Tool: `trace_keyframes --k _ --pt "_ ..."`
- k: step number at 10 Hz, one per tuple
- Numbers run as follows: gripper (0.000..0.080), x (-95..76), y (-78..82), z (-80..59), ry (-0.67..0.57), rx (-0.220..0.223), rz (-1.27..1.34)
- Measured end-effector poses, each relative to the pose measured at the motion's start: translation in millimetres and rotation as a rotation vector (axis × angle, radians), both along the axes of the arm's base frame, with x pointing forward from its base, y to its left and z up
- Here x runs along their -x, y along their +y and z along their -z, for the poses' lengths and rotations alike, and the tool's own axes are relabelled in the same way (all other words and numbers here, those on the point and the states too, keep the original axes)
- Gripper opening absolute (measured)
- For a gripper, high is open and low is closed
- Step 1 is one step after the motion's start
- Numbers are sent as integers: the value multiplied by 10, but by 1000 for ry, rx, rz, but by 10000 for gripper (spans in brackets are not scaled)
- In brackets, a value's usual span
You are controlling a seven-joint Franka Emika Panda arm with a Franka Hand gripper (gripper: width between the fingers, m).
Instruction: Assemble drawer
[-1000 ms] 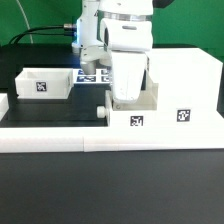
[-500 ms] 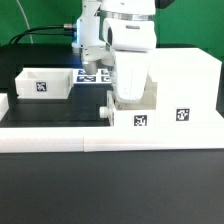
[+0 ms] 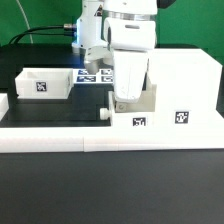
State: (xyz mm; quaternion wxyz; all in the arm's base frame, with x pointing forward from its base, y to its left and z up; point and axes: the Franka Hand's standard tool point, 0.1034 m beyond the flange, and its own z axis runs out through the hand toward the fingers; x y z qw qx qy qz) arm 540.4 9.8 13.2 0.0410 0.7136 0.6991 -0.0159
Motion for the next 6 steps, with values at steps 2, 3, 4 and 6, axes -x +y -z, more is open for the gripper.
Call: trace_keyframes --k 2,3,4,6 --pt "260 -8 -14 -34 0 2 3" --pt "443 -22 -19 -78 -2 3 4" --pt "570 -42 -19 -138 -7 4 5" --pt "633 -67 -34 -267 -6 9 8"
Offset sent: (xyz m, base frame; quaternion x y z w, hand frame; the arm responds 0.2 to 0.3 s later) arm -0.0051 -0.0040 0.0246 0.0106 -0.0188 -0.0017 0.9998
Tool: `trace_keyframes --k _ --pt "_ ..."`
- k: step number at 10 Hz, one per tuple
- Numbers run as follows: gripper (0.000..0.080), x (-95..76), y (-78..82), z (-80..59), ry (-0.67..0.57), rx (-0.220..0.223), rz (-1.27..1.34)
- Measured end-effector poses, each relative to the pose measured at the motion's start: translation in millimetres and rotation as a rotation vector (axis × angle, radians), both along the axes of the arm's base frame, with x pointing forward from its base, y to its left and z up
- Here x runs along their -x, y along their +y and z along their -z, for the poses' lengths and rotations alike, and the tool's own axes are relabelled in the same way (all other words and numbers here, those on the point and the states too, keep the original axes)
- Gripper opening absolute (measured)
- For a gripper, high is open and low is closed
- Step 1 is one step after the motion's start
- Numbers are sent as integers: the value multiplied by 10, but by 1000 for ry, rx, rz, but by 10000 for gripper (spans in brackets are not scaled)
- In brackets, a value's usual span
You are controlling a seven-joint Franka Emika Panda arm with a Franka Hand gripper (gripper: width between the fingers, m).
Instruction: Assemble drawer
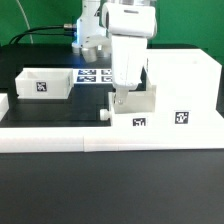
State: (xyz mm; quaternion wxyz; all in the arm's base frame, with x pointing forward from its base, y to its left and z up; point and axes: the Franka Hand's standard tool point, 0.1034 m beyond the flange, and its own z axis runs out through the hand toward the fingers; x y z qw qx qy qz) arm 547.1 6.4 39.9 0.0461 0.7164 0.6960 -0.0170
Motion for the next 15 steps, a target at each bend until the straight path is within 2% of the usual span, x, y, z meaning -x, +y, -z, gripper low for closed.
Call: trace_keyframes --k 2,3,4,7,10,12,14,15 --pt "645 -37 -39 -144 -4 6 4" --pt "649 -54 -112 -196 -6 10 3" --pt "649 -62 -198 -210 -9 10 9" --pt "649 -58 -242 -201 -5 5 -7" --pt "649 -22 -639 -97 18 -74 -49" --pt "649 27 -807 -65 25 -119 -67" --pt "649 112 -847 54 54 -177 -123" --pt "649 110 -781 95 56 -192 -132"
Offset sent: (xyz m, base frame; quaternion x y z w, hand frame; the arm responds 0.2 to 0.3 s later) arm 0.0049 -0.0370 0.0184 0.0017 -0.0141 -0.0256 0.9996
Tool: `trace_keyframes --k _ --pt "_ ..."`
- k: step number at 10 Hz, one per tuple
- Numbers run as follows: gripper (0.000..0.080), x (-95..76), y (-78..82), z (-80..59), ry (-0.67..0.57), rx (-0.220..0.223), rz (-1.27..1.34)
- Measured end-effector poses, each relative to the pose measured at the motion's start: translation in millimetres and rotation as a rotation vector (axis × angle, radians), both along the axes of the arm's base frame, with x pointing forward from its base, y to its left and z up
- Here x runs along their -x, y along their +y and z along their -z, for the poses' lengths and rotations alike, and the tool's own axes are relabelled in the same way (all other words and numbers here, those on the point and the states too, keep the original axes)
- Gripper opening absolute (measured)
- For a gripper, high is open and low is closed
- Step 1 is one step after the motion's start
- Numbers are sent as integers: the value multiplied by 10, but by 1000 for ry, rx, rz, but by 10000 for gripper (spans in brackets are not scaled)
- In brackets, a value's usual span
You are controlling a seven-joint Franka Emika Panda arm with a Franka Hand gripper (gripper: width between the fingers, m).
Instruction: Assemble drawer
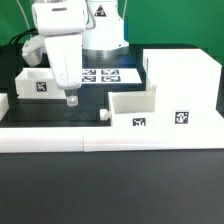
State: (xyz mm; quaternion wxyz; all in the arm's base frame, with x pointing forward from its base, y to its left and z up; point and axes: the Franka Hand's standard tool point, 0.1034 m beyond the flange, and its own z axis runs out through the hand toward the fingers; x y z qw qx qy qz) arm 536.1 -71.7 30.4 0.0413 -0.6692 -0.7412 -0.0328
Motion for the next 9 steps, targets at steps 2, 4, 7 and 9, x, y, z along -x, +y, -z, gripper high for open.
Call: trace_keyframes --k 2,4,7,9 --pt "649 -3 183 65 4 -6 -7" --pt "649 18 303 135 21 -8 17" --pt "649 15 498 139 36 -14 93" --pt "649 4 634 131 40 -16 119"
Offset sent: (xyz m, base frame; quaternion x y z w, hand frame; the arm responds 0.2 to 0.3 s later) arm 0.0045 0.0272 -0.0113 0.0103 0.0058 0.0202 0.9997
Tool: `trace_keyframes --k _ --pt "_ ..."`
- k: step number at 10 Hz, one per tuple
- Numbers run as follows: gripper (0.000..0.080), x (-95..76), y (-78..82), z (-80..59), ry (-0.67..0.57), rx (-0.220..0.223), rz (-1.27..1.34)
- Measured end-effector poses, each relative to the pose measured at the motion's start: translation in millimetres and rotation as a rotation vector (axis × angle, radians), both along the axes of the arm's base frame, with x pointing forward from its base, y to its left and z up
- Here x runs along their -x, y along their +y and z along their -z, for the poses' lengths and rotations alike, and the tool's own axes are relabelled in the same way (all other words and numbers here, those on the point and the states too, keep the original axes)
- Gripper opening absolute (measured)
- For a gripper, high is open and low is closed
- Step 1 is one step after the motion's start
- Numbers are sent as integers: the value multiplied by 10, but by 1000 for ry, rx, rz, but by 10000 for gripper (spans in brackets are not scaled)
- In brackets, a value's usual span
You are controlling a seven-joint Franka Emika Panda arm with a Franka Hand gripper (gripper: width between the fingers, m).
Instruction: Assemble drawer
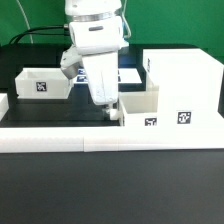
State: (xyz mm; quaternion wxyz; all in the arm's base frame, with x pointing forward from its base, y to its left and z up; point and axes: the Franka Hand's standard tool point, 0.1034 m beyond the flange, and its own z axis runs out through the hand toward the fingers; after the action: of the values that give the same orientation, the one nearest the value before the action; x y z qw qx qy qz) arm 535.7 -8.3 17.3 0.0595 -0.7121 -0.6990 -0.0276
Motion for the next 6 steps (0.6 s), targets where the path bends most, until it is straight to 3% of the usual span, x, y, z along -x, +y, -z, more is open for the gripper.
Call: trace_keyframes --k 6 --pt "649 17 284 4 10 -7 19"
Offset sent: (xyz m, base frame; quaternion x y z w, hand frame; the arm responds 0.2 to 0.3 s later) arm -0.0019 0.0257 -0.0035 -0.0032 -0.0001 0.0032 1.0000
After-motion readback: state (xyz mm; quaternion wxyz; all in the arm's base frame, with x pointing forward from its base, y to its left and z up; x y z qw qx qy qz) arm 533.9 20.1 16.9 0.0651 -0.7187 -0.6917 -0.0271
